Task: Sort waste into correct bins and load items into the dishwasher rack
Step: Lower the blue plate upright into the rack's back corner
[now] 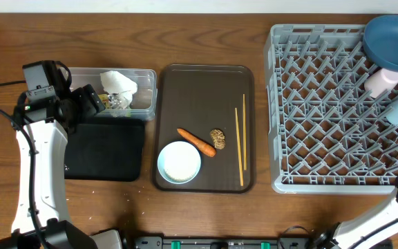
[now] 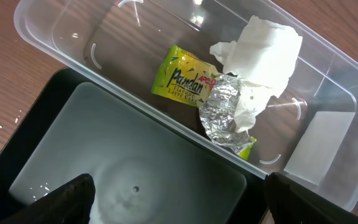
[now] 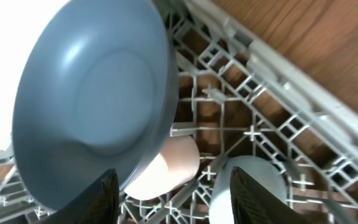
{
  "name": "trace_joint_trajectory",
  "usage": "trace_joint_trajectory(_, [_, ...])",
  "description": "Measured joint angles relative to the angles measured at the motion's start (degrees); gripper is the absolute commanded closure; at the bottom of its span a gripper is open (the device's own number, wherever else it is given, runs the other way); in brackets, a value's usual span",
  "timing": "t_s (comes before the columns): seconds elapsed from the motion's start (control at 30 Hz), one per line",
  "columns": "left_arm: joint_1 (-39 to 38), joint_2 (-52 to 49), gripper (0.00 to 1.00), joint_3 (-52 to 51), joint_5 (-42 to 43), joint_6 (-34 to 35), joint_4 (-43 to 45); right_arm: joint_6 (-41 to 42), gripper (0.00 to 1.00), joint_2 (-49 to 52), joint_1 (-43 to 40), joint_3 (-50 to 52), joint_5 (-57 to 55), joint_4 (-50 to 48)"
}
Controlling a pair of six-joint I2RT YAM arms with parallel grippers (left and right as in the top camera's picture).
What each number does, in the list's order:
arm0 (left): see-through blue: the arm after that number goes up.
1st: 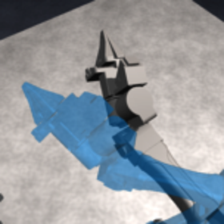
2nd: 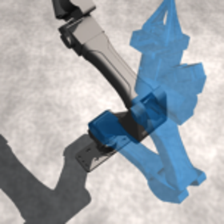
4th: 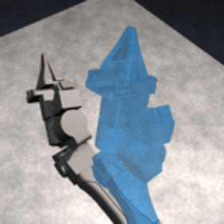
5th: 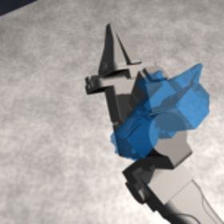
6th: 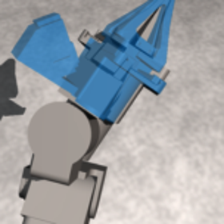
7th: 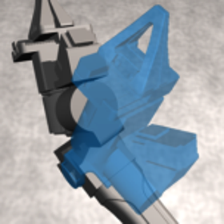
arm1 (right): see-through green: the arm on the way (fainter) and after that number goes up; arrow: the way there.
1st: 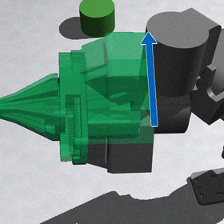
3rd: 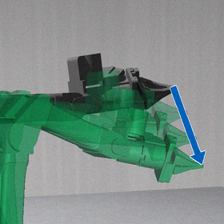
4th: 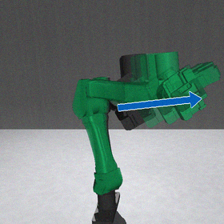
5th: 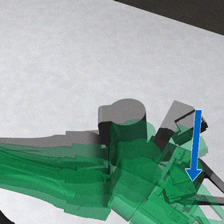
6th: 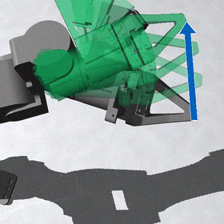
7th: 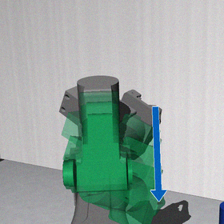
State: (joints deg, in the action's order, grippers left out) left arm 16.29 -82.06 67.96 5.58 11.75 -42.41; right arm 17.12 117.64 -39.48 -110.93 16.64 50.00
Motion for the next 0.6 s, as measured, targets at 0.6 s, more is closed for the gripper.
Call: trace_joint_trajectory(0.6, [0.00,0.00,0.12,0.00,0.00,0.00,-0.02,2.51,0.48,4.35,0.35,0.00,2.03,-4.79])
